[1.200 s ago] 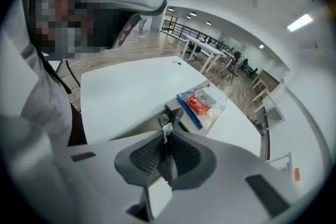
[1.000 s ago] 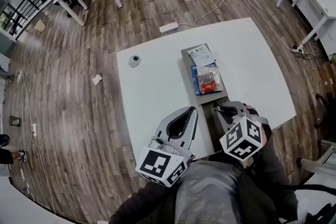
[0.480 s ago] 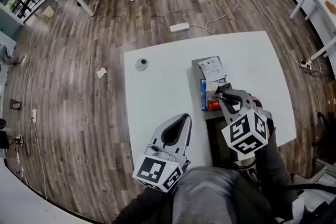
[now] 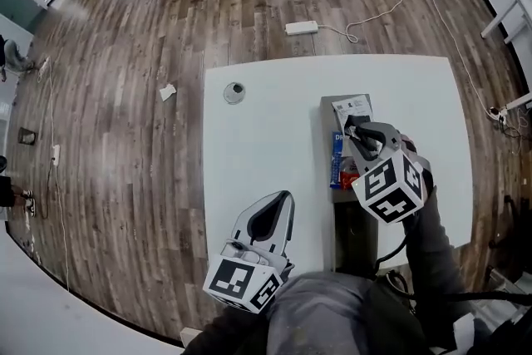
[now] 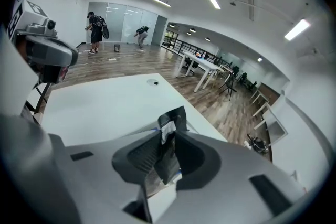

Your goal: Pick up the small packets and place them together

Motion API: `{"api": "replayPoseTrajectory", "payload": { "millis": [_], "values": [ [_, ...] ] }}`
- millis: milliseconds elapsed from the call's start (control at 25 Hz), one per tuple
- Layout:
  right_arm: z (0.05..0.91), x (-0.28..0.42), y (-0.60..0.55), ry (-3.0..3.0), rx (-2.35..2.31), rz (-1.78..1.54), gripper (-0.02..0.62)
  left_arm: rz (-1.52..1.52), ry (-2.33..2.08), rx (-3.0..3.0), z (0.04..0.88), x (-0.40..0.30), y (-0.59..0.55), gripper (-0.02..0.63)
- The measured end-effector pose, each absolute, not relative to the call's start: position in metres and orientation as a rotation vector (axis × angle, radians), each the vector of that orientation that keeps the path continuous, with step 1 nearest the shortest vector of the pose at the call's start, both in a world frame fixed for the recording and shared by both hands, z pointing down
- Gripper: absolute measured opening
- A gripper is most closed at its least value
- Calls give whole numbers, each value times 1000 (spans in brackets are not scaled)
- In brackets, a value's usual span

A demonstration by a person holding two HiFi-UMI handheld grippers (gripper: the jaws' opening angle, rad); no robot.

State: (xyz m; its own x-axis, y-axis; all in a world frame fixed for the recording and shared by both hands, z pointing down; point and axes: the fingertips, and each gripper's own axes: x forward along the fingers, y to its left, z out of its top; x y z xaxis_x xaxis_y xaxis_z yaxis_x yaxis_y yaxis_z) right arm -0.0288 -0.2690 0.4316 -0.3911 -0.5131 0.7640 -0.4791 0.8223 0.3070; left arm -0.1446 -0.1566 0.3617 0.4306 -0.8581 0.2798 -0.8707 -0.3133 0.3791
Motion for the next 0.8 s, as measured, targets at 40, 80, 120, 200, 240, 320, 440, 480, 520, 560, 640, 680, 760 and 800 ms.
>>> {"api": "replayPoseTrajectory", "payload": {
  "millis": [40, 80, 120, 200, 240, 320, 440, 480, 520, 560, 640, 680, 760, 800],
  "values": [
    [435, -29, -270, -2049, 723, -33, 86, 35, -1458, 2207, 364, -145, -157, 3],
    [438, -30, -270, -2056, 714, -15, 94, 35, -1457, 2202, 365, -145, -158, 3],
    [441, -31, -270, -2066, 703, 6, 98, 35, -1456, 2199, 366, -145, -160, 3],
    [445, -33, -269, -2080, 680, 40, 114, 32, -1454, 2197, 368, -144, -162, 3],
    [447, -34, -268, -2083, 669, 51, 128, 30, -1453, 2195, 368, -144, -162, 3],
    [449, -34, -266, -2084, 652, 59, 140, 27, -1453, 2194, 368, -144, -163, 3],
    [449, -34, -264, -2091, 645, 64, 140, 24, -1455, 2193, 368, -144, -163, 3],
    [449, -35, -264, -2097, 647, 68, 140, 23, -1456, 2192, 369, -145, -163, 3],
    [448, -35, -263, -2101, 651, 71, 140, 22, -1456, 2192, 369, -145, -162, 3],
    [447, -34, -263, -2104, 655, 74, 140, 21, -1455, 2192, 369, -145, -162, 3],
    [444, -34, -261, -2105, 663, 74, 140, 20, -1452, 2194, 368, -145, -161, 3],
    [443, -34, -260, -2106, 669, 73, 140, 19, -1450, 2196, 367, -145, -160, 3],
    [439, -32, -256, -2110, 687, 74, 140, 18, -1445, 2201, 367, -145, -158, 3],
    [436, -31, -253, -2113, 697, 77, 140, 18, -1442, 2204, 367, -145, -157, 3]
  ]
}}
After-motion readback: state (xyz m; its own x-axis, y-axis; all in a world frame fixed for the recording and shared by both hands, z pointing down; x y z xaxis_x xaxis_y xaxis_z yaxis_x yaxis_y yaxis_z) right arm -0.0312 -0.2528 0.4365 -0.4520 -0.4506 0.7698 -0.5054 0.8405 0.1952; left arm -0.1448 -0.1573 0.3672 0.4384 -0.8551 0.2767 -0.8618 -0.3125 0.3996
